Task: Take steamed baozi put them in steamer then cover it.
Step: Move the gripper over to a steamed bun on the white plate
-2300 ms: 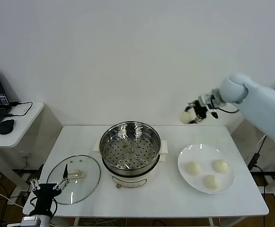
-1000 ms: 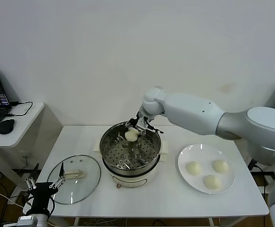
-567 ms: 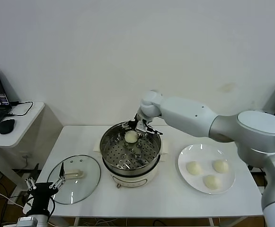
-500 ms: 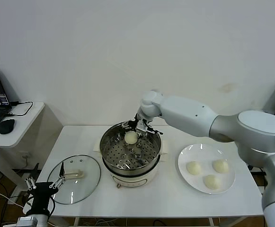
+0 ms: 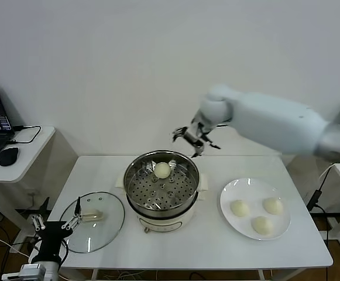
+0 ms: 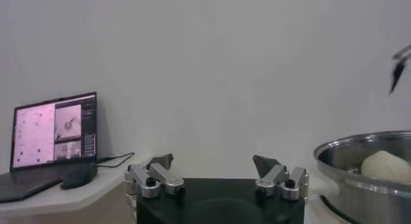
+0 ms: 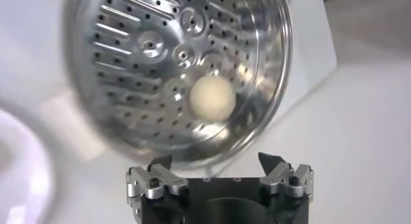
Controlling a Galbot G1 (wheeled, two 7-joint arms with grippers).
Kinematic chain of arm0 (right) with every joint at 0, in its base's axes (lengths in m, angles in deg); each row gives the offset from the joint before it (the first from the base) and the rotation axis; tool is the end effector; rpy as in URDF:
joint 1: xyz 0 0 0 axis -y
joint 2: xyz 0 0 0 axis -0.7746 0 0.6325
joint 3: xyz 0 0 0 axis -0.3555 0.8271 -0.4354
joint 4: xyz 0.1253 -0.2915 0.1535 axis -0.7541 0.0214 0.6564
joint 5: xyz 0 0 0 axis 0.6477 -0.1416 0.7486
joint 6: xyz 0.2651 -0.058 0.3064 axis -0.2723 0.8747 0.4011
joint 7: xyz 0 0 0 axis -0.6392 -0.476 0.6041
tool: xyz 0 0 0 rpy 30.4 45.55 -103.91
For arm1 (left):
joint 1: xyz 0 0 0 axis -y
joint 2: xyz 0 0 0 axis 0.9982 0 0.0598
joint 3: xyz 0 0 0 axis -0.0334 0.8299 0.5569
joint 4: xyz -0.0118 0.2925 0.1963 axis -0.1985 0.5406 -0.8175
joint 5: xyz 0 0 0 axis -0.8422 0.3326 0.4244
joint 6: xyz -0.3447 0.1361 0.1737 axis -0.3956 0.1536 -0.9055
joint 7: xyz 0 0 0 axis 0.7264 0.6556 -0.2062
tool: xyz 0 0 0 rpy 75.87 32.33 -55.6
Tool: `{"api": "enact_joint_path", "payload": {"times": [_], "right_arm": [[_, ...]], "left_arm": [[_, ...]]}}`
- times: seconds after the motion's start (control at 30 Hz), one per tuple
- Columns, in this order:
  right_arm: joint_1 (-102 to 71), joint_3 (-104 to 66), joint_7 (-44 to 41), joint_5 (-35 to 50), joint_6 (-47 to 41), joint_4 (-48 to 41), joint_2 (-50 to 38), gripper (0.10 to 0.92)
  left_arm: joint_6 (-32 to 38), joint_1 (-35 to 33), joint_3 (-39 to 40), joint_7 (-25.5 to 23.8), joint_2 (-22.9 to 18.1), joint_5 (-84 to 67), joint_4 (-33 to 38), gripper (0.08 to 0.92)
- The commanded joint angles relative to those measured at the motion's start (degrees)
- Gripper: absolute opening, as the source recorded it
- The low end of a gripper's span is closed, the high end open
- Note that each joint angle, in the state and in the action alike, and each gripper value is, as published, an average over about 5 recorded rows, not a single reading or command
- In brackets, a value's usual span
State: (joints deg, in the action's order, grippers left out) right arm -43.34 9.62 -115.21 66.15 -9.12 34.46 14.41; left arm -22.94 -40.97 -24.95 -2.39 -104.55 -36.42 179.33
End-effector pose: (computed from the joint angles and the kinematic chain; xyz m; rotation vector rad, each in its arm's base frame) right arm 0.5748 0.0277 -0.0087 1.5341 -1.2544 1.9751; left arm 0.2055 0.1053 -0.2921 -0.1584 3.0752 0.2904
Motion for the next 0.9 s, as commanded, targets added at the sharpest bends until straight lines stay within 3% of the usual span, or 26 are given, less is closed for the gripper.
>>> {"api": "enact_joint_path", "payload": {"times": [0.03,0.47,0.9], "right_arm": [[0.86,1.57,-1.90,3.24,-13.29,13.31,-21.93,0.823],[-26.94,-13.43,1.20,-7.13,-14.00,7.81,-21.41,0.822],[-41.24,-21.62,3.55,-12.45,-13.48,0.56,-15.49,0.823]], "left_arm": [[-0.88,0.31,0.24,-0.03,0.98,0.10,0.34,0.823],[-1.05,0.48,0.92,0.08,-0.49,1.36,-0.31,0.823],[-1.16,0.48,1.30,0.07,-1.71,2.44,-1.40,0.823]]}}
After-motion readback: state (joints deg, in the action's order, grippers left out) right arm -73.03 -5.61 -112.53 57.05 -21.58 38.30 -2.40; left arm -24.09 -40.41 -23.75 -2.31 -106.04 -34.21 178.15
